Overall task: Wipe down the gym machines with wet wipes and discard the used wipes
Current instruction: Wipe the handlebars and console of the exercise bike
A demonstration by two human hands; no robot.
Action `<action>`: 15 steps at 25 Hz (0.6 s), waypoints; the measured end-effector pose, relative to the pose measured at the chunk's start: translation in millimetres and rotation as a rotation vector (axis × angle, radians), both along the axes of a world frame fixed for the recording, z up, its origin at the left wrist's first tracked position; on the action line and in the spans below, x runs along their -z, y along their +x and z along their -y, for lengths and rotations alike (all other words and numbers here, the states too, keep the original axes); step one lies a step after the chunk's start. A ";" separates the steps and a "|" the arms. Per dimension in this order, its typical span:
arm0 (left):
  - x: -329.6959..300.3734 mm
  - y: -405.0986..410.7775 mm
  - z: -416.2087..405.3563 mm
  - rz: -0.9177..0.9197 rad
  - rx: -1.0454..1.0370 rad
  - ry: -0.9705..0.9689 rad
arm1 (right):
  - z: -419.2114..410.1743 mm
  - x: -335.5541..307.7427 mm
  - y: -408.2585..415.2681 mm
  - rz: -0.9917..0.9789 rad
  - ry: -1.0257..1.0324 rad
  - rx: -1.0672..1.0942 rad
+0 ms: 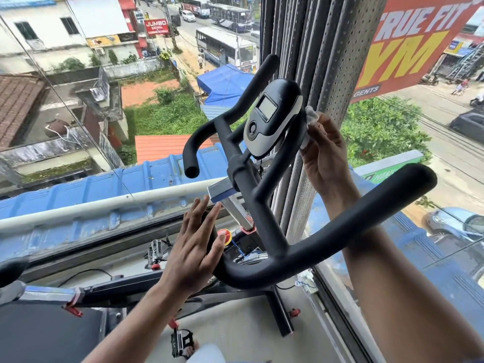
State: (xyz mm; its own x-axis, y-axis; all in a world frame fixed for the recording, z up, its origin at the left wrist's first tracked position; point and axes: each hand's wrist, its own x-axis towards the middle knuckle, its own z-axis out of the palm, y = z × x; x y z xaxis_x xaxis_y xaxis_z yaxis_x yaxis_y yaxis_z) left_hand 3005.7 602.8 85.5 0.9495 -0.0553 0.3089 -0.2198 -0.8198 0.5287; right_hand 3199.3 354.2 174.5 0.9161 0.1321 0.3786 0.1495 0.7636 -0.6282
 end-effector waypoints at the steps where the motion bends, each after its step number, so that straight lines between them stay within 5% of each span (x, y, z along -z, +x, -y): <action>1: 0.0 -0.2 0.2 -0.002 -0.004 0.000 | -0.3 7.5 -7.6 -0.014 0.005 -0.024; 9: -4.4 -0.7 1.4 -0.035 0.002 -0.014 | -10.4 63.8 -68.2 -0.153 -0.237 -0.081; 15: -7.4 -2.5 -1.3 -0.054 0.015 0.027 | -26.5 101.3 -84.5 -0.261 -0.156 -0.046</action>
State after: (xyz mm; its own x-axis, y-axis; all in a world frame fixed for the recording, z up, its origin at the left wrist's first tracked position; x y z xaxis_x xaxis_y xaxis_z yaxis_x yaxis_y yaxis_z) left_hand 3003.2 604.0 92.9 0.9638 -0.0773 0.2550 -0.2037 -0.8307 0.5181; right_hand 3114.7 380.7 73.2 0.9714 0.2139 0.1034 -0.0647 0.6571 -0.7510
